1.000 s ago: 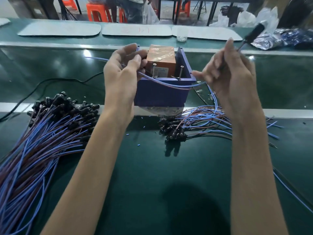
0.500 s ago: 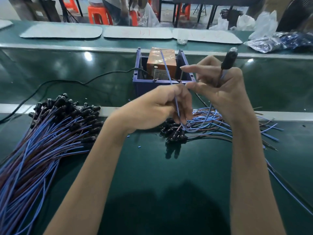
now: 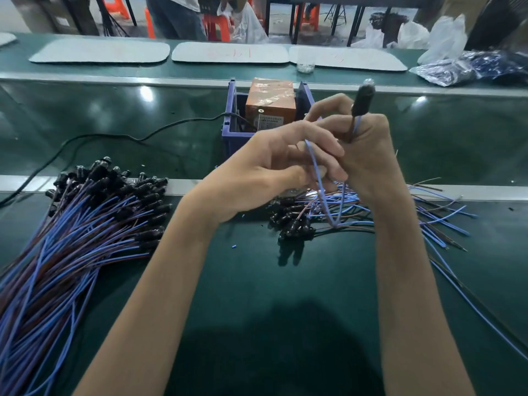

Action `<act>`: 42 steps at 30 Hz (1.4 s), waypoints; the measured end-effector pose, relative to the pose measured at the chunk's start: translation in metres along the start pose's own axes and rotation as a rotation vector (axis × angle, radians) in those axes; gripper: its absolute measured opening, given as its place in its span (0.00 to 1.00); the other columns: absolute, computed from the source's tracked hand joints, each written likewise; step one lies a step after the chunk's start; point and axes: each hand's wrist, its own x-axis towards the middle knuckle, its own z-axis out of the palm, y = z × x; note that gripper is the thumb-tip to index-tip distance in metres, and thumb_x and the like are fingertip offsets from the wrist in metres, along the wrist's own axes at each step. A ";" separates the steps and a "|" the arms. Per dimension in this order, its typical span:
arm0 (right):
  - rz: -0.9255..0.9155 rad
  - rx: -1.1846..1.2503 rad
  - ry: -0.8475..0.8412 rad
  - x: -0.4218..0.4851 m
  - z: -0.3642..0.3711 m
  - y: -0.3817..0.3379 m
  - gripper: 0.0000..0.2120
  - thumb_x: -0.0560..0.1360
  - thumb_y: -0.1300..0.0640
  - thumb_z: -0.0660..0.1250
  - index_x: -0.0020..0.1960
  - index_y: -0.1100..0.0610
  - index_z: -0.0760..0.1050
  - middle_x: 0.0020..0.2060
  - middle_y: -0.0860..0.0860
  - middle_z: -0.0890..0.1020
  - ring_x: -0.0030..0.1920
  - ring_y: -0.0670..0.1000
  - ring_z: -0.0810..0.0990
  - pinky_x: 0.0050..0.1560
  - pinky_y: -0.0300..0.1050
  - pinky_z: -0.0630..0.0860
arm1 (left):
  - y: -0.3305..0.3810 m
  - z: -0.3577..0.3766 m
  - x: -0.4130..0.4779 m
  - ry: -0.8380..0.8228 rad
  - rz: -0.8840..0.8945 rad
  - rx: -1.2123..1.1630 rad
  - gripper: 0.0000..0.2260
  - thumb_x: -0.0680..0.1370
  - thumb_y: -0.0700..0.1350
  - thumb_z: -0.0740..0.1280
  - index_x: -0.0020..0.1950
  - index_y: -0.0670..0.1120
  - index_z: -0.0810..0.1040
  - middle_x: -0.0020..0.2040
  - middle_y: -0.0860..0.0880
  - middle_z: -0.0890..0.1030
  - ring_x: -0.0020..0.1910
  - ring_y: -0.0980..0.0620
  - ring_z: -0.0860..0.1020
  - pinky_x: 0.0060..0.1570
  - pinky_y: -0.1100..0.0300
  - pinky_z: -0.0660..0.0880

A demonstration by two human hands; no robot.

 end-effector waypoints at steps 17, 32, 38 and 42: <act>-0.117 -0.074 0.021 -0.005 -0.021 0.004 0.07 0.72 0.67 0.71 0.49 0.61 0.79 0.45 0.56 0.83 0.30 0.46 0.75 0.35 0.37 0.74 | -0.017 -0.012 0.009 0.607 0.022 0.849 0.18 0.80 0.56 0.59 0.66 0.52 0.77 0.38 0.55 0.84 0.34 0.54 0.79 0.45 0.50 0.78; 0.176 0.017 -0.455 -0.008 0.009 -0.014 0.12 0.68 0.71 0.72 0.46 0.56 0.84 0.34 0.52 0.84 0.36 0.53 0.77 0.44 0.54 0.78 | -0.023 -0.023 0.007 0.508 -0.317 0.814 0.15 0.81 0.54 0.62 0.44 0.47 0.83 0.39 0.41 0.80 0.48 0.34 0.76 0.45 0.49 0.75; 0.053 0.082 -0.199 -0.007 0.007 -0.008 0.13 0.69 0.72 0.71 0.45 0.54 0.82 0.33 0.50 0.84 0.29 0.55 0.75 0.34 0.37 0.76 | -0.028 -0.026 0.007 0.582 0.156 1.089 0.29 0.74 0.47 0.73 0.73 0.42 0.68 0.62 0.41 0.74 0.60 0.43 0.72 0.64 0.60 0.67; -0.001 0.139 -0.059 -0.005 0.002 -0.004 0.12 0.70 0.66 0.70 0.42 0.49 0.84 0.35 0.57 0.84 0.34 0.58 0.75 0.37 0.43 0.76 | -0.032 -0.018 0.012 0.698 0.627 1.028 0.15 0.75 0.40 0.72 0.60 0.37 0.79 0.52 0.41 0.79 0.51 0.47 0.75 0.55 0.64 0.71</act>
